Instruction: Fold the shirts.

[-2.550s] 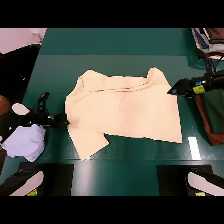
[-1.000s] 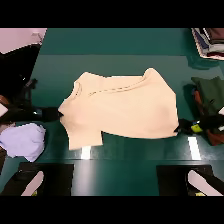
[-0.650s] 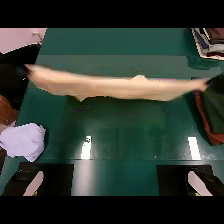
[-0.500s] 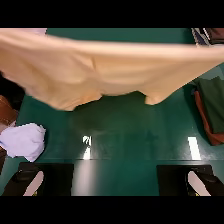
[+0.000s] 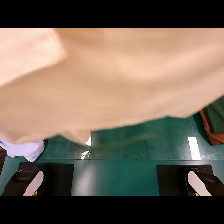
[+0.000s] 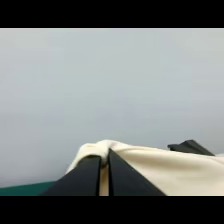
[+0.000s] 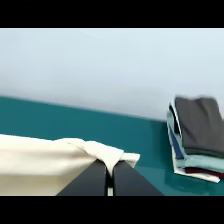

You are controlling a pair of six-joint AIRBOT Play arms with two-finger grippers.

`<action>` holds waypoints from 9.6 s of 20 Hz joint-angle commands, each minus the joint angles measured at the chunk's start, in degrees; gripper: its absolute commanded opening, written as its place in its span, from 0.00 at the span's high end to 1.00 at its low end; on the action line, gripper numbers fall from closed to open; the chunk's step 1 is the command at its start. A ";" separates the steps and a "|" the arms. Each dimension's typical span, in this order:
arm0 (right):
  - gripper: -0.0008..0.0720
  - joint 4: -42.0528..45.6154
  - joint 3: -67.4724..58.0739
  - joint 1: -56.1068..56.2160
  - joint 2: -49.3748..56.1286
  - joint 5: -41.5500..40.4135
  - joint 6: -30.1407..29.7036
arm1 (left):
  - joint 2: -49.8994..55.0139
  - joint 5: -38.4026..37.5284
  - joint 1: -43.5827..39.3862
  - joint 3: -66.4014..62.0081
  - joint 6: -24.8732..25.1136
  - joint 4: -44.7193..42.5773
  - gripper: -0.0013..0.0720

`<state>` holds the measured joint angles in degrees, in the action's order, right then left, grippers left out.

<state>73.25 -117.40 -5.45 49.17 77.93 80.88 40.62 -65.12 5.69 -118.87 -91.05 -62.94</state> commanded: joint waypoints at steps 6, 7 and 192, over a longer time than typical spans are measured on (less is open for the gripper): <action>0.97 0.35 19.12 1.75 13.73 6.88 0.70 | 19.08 -13.81 -0.02 21.44 1.64 2.69 0.94; 0.97 0.50 21.53 2.93 17.14 7.04 0.66 | 22.29 -13.40 -0.02 24.59 2.16 2.80 0.94; 0.14 -31.54 5.66 54.73 55.34 -11.08 -12.24 | 29.79 1.84 2.27 30.67 2.93 -8.24 0.94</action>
<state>40.49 -114.80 50.63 105.41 63.70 69.04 72.10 -59.88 5.54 -88.20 -89.25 -70.24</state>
